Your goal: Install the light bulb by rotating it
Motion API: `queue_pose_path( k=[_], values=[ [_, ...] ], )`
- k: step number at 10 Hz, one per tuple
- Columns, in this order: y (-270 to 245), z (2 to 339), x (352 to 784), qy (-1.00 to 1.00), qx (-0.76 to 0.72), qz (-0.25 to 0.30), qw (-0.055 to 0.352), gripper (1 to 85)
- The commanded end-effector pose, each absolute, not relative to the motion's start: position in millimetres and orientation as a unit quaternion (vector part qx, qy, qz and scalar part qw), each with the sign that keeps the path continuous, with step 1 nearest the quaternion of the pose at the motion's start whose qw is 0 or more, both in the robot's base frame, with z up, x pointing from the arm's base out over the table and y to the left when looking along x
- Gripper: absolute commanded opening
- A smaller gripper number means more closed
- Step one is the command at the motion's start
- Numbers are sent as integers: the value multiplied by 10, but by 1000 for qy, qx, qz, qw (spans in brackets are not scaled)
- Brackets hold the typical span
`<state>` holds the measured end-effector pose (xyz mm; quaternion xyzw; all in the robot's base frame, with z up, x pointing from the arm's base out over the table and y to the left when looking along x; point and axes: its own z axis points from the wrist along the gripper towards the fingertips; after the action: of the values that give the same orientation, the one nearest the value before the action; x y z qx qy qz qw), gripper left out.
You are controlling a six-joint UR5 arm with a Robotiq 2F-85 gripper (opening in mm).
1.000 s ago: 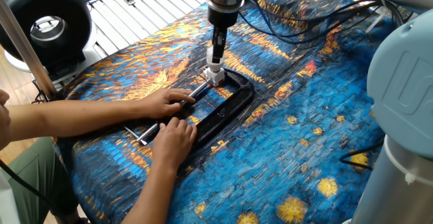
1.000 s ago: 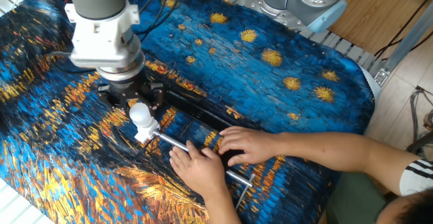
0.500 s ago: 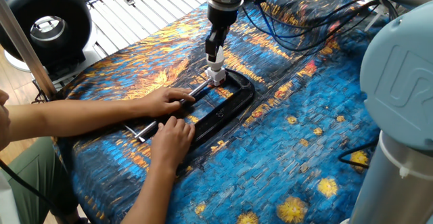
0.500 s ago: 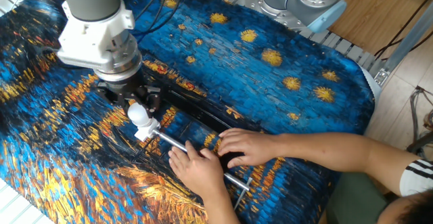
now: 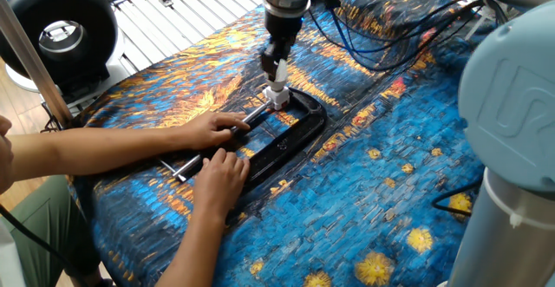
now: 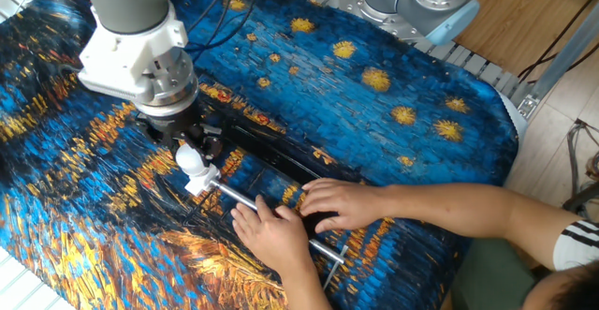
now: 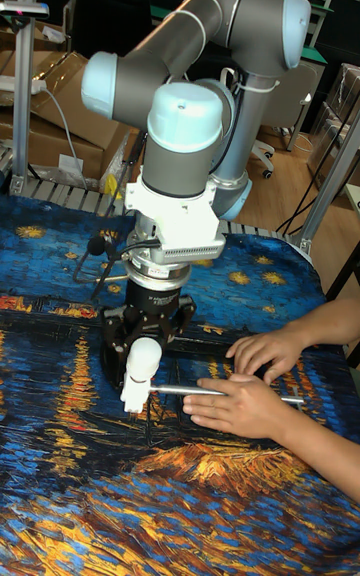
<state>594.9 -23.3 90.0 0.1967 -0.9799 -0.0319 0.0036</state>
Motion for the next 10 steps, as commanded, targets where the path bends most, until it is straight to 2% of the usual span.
queue_pose_path(
  k=[1,4,7,10],
  values=[
    [-228,991,5893,-977,206,-41,23,623],
    [-129,1084,5897,-973,225,-52,20,637],
    [-95,1239,5835,-933,352,-66,23,580],
    [-197,1245,5995,-879,477,-26,6,577]
  ],
)
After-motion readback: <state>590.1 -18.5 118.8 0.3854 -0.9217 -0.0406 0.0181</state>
